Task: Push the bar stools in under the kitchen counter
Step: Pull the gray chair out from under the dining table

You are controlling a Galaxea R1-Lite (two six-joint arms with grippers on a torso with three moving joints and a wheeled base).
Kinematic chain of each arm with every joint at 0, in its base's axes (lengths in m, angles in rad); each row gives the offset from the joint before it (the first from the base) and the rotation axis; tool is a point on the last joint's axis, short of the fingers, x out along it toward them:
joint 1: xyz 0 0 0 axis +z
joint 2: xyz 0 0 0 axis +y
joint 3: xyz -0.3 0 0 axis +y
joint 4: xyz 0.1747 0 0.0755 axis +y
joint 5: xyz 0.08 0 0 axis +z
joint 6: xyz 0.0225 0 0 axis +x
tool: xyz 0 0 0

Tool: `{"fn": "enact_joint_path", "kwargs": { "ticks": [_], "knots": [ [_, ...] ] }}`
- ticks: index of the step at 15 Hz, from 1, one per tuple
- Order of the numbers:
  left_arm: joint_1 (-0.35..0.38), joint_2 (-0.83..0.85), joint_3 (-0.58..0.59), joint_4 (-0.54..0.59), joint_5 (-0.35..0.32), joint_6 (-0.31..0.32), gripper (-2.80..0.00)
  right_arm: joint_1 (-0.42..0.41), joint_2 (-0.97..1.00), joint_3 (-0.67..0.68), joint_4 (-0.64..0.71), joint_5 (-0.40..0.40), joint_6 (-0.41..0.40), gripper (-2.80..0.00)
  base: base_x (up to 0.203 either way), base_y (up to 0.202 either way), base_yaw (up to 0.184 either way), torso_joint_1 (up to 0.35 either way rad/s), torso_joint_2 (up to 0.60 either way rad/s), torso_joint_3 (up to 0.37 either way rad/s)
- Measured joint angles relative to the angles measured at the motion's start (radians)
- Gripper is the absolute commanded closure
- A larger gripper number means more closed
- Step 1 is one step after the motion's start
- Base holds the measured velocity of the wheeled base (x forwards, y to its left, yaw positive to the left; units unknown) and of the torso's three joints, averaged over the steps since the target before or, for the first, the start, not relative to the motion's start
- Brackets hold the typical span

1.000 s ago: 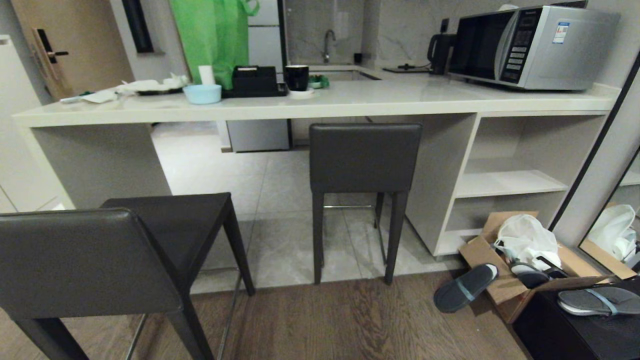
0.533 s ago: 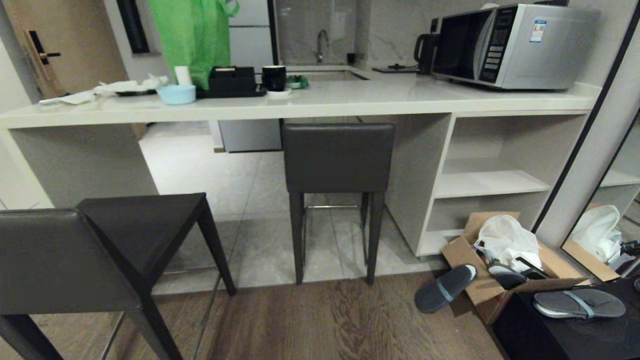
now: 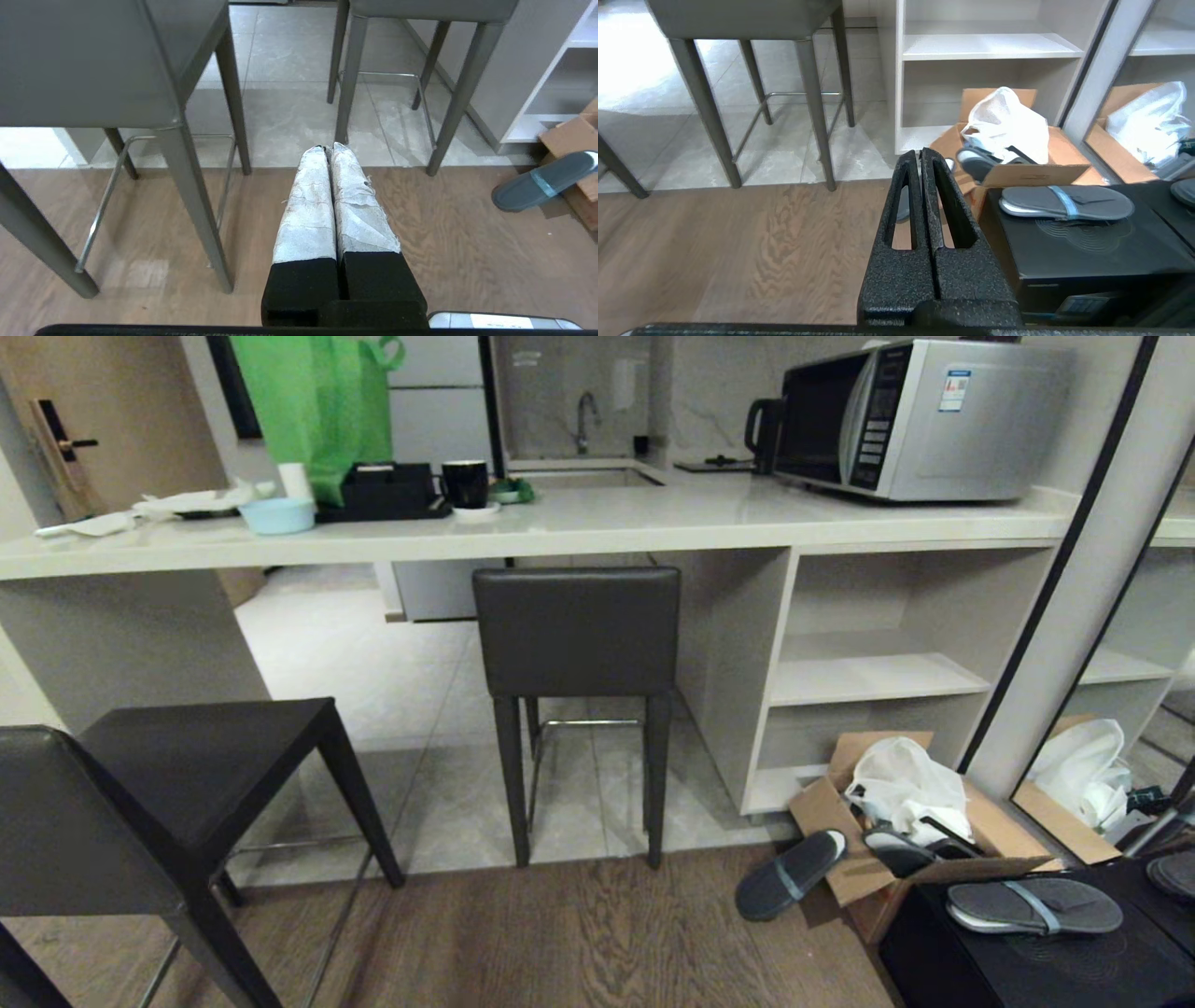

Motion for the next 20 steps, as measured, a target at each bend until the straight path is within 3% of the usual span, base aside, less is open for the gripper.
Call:
{"fn": "enact_joint_path", "kwargs": {
  "ticks": [6, 20],
  "knots": [
    [0.0, 0.0, 0.0, -0.001, 0.0, 0.0, 0.0, -0.001, 0.0, 0.0, 0.0, 0.0, -0.001, 0.0, 0.0, 0.0, 0.0, 0.0, 0.0, 0.0],
    [0.0, 0.0, 0.0, -0.001, 0.0, 0.0, 0.0, -0.001, 0.0, 0.0, 0.0, 0.0, 0.007, 0.0, 0.191, 0.0, 0.001, 0.003, 0.0, 0.001]
  ]
}}
